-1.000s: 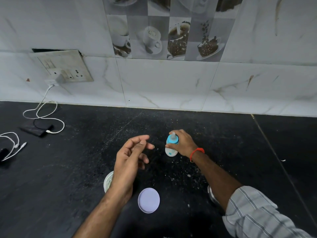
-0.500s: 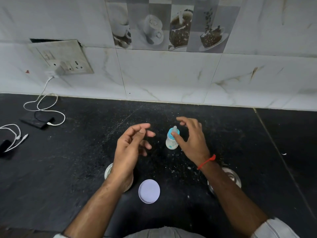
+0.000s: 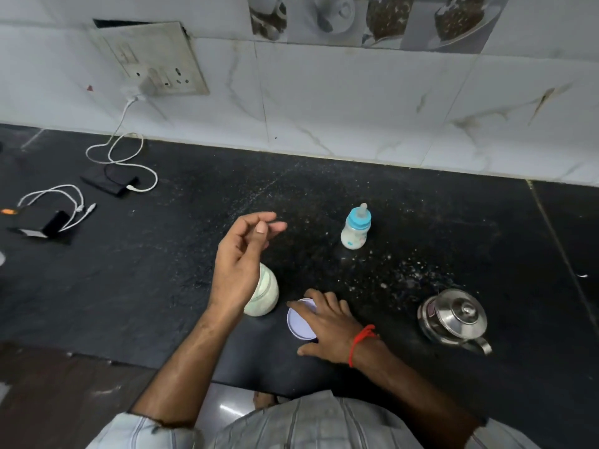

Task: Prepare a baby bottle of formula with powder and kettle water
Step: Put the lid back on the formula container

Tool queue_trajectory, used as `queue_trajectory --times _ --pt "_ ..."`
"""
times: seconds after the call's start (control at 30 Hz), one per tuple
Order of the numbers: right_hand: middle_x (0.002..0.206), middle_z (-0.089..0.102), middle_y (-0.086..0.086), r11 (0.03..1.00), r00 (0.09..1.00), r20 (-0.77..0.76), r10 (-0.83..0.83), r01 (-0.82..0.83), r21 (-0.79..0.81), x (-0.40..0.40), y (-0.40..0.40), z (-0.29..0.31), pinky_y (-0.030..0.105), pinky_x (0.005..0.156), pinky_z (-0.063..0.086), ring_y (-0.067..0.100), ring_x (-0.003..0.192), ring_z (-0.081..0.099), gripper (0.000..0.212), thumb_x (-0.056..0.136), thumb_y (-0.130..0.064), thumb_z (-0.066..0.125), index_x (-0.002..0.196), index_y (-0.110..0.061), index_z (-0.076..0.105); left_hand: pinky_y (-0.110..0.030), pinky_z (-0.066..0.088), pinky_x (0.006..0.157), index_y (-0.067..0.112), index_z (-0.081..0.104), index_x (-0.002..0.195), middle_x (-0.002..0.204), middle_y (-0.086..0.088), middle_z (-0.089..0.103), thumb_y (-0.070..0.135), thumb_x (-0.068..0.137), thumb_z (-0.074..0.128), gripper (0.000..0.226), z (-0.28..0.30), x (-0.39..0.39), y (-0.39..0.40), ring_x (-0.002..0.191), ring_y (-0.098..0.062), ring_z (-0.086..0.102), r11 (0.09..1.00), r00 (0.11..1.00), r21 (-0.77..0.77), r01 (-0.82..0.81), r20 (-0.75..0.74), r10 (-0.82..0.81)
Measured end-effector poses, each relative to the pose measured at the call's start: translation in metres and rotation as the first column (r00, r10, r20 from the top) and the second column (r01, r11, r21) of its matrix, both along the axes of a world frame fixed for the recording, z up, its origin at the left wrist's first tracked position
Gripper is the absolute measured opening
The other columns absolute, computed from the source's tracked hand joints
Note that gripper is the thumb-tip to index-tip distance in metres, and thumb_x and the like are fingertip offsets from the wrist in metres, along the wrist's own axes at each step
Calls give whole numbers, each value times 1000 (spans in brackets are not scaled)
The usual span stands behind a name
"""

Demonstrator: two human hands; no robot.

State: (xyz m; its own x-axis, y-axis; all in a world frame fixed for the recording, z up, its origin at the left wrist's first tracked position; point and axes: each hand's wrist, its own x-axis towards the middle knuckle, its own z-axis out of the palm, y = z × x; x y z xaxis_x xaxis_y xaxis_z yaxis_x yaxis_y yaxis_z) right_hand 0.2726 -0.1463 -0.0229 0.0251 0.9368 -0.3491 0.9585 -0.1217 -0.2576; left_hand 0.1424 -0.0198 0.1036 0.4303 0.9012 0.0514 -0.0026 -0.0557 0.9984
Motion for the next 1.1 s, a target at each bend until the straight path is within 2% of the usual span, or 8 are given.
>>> queue_trajectory --times 0.17,0.27,0.33,0.4,0.5,0.7,0.87,1.1 --pt "150 31 1 996 1000 -4 -25 25 86 -2 7 -5 44 105 34 30 129 36 81 80 -50 74 150 -44 34 -25 52 97 12 62 126 115 -4 77 15 104 55 23 -22 -33 0 115 -15 69 998 997 46 -48 -55 50" --pt "140 37 -2 979 974 -193 -116 145 144 11 16 4 42 107 39 26 122 42 73 77 -44 77 141 -42 42 -21 51 94 12 59 130 122 -5 74 9 104 54 26 -36 -46 1 118 -16 67 998 996 29 -59 -60 61" --pt "133 44 -3 907 839 -494 -228 367 205 20 23 16 43 105 45 20 120 50 69 71 -41 82 130 -39 46 -22 50 99 10 56 134 128 -7 70 1 104 51 31 -44 -53 4 124 -16 64 998 996 16 -58 -62 59" --pt "122 54 -2 796 584 -772 -251 578 178 24 31 35 46 98 54 18 111 61 64 69 -34 88 117 -36 46 -29 47 109 9 52 138 136 -7 65 -7 99 47 42 -52 -61 5 132 -14 58 999 996 9 -51 -75 52" --pt "123 54 2 770 332 -940 -75 618 157 15 46 65 42 95 58 18 109 64 59 74 -20 87 116 -35 49 -33 36 120 12 43 147 148 -3 54 -6 78 44 71 -65 -69 3 142 -12 47 1000 990 -2 -20 -141 20" --pt "127 51 11 793 412 -906 92 520 317 -30 75 68 50 96 56 28 119 61 50 74 -21 87 113 -27 56 -16 36 113 22 10 161 164 8 27 -4 72 59 105 -92 -80 -5 147 5 32 976 960 -126 176 -196 -198" --pt "132 57 0 762 688 -724 48 443 472 -44 80 38 36 102 48 13 125 55 51 71 -36 86 105 -16 53 -12 44 100 25 2 160 152 18 33 -7 76 82 120 -112 -79 -5 133 13 45 968 944 -168 189 -240 -226" --pt "137 49 1 817 734 -677 50 360 450 -38 69 27 12 106 37 1 131 44 69 73 -34 85 128 -15 49 -12 41 105 41 36 144 136 39 51 25 69 94 97 -131 -80 6 130 9 48 985 925 -25 169 -341 -167"
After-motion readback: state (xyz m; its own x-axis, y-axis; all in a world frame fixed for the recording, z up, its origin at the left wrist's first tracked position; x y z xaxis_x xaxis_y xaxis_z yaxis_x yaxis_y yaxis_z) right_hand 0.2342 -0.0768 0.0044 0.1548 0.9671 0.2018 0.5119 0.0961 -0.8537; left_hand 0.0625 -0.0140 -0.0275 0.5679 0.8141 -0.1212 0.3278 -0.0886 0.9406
